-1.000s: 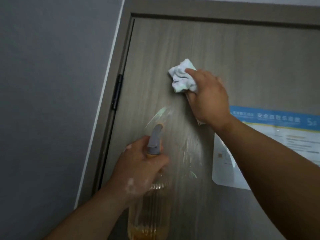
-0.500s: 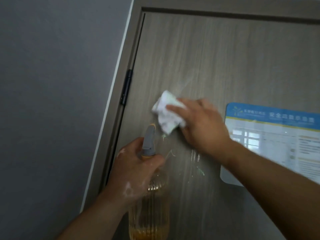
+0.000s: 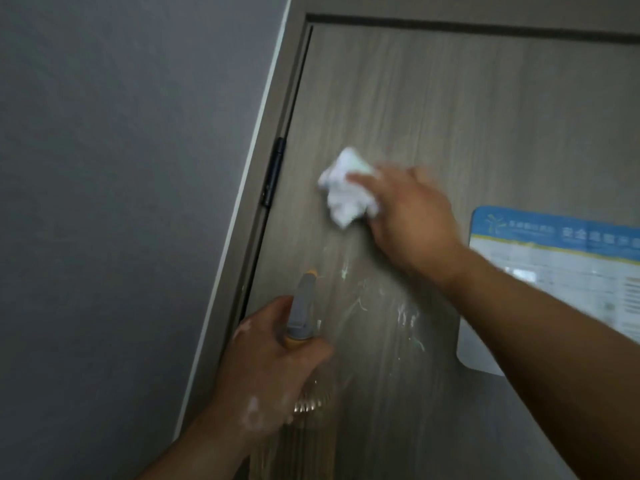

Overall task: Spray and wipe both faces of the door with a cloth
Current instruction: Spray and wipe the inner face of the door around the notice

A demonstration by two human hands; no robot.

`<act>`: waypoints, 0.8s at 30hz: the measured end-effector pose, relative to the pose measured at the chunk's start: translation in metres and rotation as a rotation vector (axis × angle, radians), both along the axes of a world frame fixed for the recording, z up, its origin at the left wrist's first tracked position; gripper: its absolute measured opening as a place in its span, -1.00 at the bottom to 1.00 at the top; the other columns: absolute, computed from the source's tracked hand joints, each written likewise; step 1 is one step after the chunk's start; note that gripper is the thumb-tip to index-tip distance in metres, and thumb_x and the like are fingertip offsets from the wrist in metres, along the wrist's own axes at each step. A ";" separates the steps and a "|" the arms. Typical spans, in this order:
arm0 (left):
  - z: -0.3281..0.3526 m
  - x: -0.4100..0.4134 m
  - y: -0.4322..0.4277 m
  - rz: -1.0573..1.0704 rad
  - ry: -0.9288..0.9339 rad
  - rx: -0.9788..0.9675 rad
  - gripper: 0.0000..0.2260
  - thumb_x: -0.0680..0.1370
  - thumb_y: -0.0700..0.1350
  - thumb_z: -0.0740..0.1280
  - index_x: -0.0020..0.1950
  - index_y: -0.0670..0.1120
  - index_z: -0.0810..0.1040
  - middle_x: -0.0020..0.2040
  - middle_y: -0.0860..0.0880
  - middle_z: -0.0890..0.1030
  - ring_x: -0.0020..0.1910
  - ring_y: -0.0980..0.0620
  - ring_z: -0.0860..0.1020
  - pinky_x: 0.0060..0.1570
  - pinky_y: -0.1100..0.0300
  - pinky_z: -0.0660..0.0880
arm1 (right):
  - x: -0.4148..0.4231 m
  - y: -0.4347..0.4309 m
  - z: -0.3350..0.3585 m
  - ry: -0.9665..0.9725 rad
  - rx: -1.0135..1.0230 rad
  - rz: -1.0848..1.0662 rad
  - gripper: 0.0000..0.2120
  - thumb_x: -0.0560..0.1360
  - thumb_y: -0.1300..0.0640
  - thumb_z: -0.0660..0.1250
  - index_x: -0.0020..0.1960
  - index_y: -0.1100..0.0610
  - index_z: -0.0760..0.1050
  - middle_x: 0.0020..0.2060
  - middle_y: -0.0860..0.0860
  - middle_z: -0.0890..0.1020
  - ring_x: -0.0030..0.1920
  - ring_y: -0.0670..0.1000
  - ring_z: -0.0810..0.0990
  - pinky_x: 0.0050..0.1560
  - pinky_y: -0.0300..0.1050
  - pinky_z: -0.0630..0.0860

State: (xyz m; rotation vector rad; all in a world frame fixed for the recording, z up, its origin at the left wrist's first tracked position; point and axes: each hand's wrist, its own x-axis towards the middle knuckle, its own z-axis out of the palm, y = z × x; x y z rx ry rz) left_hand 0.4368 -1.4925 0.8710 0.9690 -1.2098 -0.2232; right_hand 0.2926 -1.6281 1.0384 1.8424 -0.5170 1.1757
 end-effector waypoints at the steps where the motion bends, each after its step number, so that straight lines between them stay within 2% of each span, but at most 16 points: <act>1: 0.000 0.001 0.001 -0.004 0.027 -0.014 -0.86 0.27 -0.18 0.50 -0.29 0.01 0.59 -0.46 0.05 0.53 -0.46 0.04 0.52 -0.39 0.05 0.53 | -0.002 0.000 -0.026 0.090 -0.028 -0.001 -0.42 0.44 0.03 0.45 0.45 -0.17 0.45 0.32 0.09 0.60 0.13 0.30 0.56 0.14 0.21 0.51; 3: -0.002 0.003 0.002 -0.008 0.041 -0.038 -0.83 0.31 -0.21 0.53 -0.22 0.03 0.64 -0.42 0.05 0.60 -0.44 0.06 0.56 -0.40 0.10 0.53 | -0.008 0.002 -0.078 0.287 -0.072 -0.002 -0.34 0.41 0.03 0.54 0.46 -0.17 0.43 0.37 0.06 0.57 0.13 0.24 0.57 0.08 0.15 0.51; 5: -0.004 0.002 0.006 -0.008 0.029 -0.045 -0.81 0.35 -0.26 0.52 -0.22 0.03 0.64 -0.41 0.06 0.62 -0.43 0.08 0.58 -0.42 0.19 0.50 | -0.015 0.001 -0.093 0.370 -0.082 0.013 -0.36 0.44 0.01 0.53 0.47 -0.19 0.42 0.39 0.00 0.56 0.12 0.18 0.57 0.03 0.08 0.49; 8: -0.003 0.000 0.010 -0.043 0.050 -0.038 -0.82 0.34 -0.28 0.51 -0.28 -0.02 0.59 -0.48 0.05 0.54 -0.52 0.08 0.50 -0.51 0.26 0.43 | -0.014 -0.003 -0.049 0.225 -0.070 0.003 -0.42 0.47 0.01 0.48 0.46 -0.18 0.45 0.33 0.04 0.60 0.07 0.23 0.57 0.04 0.11 0.52; 11: -0.003 -0.002 0.008 -0.031 0.009 -0.037 -0.86 0.29 -0.18 0.50 -0.29 -0.02 0.56 -0.47 0.04 0.50 -0.47 0.05 0.47 -0.41 0.14 0.44 | -0.011 0.000 0.017 0.008 -0.062 -0.003 -0.50 0.51 -0.04 0.30 0.45 -0.16 0.46 0.25 0.06 0.61 0.04 0.30 0.54 0.03 0.21 0.57; 14: -0.005 -0.003 0.005 -0.028 -0.005 -0.007 -0.85 0.34 -0.18 0.50 -0.25 0.00 0.56 -0.45 0.03 0.51 -0.44 0.05 0.47 -0.36 0.06 0.46 | -0.003 0.002 0.037 -0.095 -0.011 0.005 -0.50 0.50 -0.02 0.25 0.44 -0.16 0.48 0.24 0.07 0.61 0.08 0.32 0.53 0.10 0.25 0.54; 16: -0.005 -0.005 0.007 -0.017 -0.002 0.018 -0.85 0.28 -0.10 0.49 -0.20 0.01 0.59 -0.44 0.03 0.54 -0.41 0.04 0.52 -0.31 -0.02 0.53 | 0.000 0.002 0.015 -0.097 -0.053 0.015 -0.51 0.49 0.01 0.27 0.42 -0.15 0.50 0.27 0.09 0.61 0.06 0.33 0.55 0.09 0.22 0.55; 20: -0.007 -0.006 0.015 -0.005 0.061 0.013 -0.78 0.26 -0.15 0.51 -0.13 0.04 0.65 -0.40 0.04 0.61 -0.38 0.05 0.58 -0.25 -0.06 0.60 | -0.013 -0.001 -0.070 0.131 -0.077 0.015 -0.42 0.43 0.07 0.48 0.42 -0.17 0.49 0.34 0.06 0.59 0.06 0.25 0.56 0.02 0.12 0.50; 22: -0.010 -0.007 0.021 -0.005 0.054 0.027 -0.78 0.32 -0.22 0.51 -0.14 0.08 0.65 -0.37 0.07 0.63 -0.33 0.04 0.62 -0.25 -0.01 0.59 | -0.024 0.003 -0.104 0.186 -0.033 0.015 -0.47 0.50 0.03 0.39 0.45 -0.16 0.44 0.37 0.06 0.58 0.11 0.22 0.56 0.04 0.14 0.51; 24: -0.015 -0.009 0.027 -0.045 0.038 0.060 -0.75 0.36 -0.22 0.49 -0.10 0.12 0.65 -0.34 0.07 0.64 -0.28 -0.02 0.65 -0.26 -0.01 0.65 | -0.033 0.006 -0.122 0.154 0.019 0.042 -0.53 0.57 -0.02 0.25 0.48 -0.15 0.42 0.40 0.05 0.56 0.16 0.19 0.56 0.10 0.16 0.53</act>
